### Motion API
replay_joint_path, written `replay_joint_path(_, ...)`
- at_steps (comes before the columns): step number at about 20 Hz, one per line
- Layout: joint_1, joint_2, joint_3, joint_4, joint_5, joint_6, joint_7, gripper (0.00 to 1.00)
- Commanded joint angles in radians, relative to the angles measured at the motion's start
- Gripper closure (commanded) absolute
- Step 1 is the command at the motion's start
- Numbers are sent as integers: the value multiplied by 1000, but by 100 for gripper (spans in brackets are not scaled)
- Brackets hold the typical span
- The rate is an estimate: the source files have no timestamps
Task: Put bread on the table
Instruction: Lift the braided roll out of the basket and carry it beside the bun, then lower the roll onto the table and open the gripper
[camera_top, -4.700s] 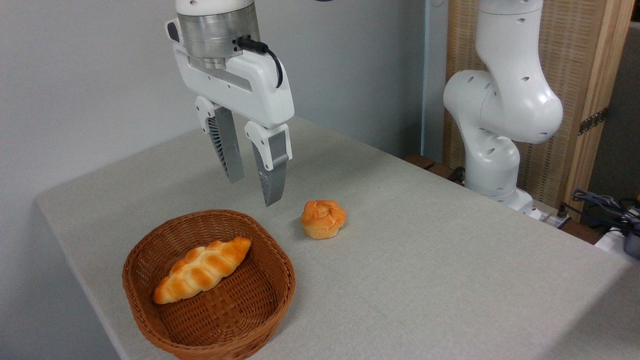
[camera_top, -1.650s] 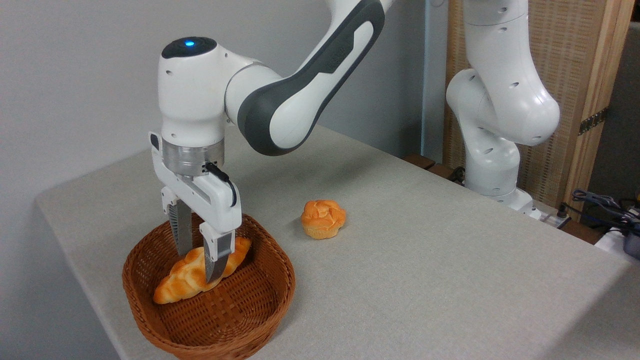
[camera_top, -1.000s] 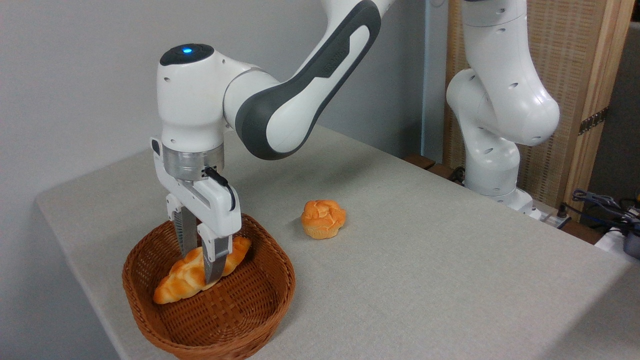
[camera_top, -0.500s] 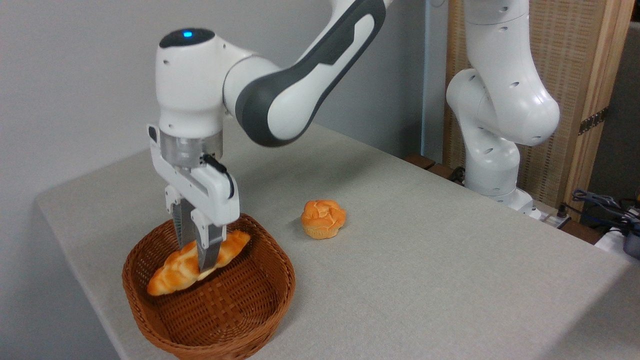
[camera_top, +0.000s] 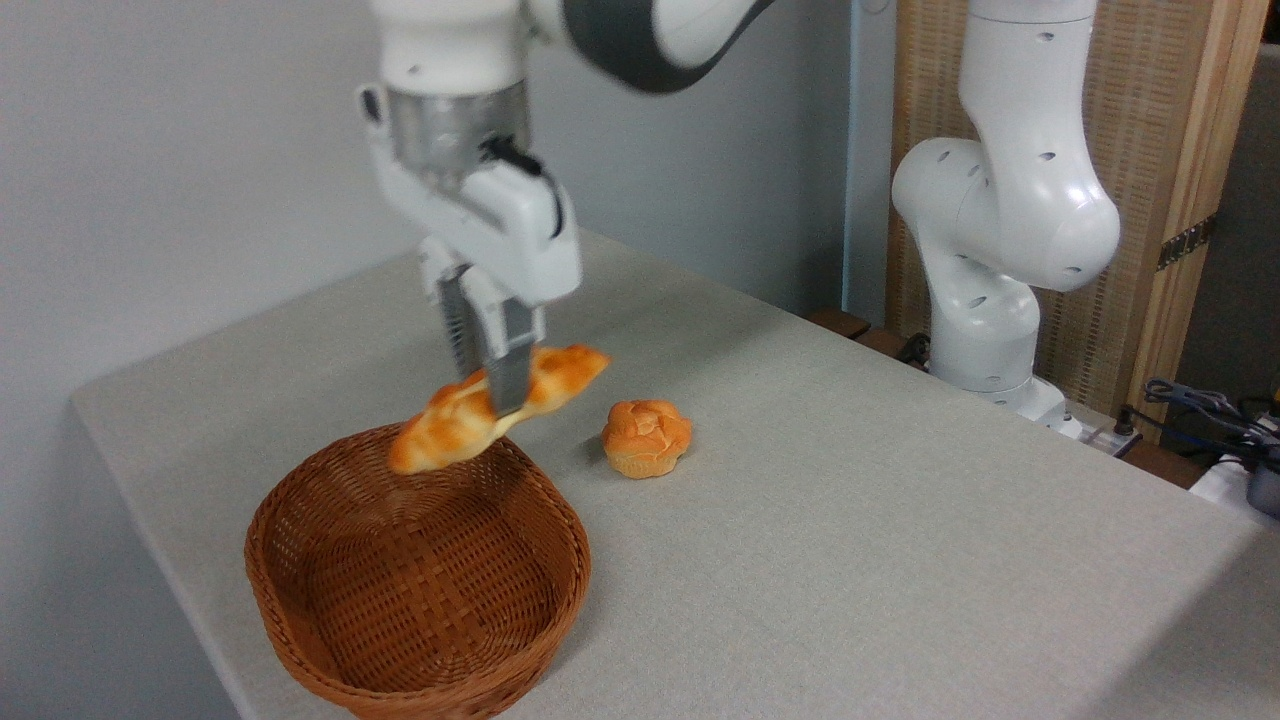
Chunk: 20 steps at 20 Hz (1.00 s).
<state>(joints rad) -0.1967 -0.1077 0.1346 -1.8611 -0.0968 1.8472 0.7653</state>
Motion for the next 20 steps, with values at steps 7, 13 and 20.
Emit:
replay_joint_path(7,28,-164,5,-236,235,-118,152,63)
replay_joint_path(13,26,-86,-13,-314,236,-143,74,58)
replay_joint_path(20,22,-33,-18,-308,278,-134,0,6)
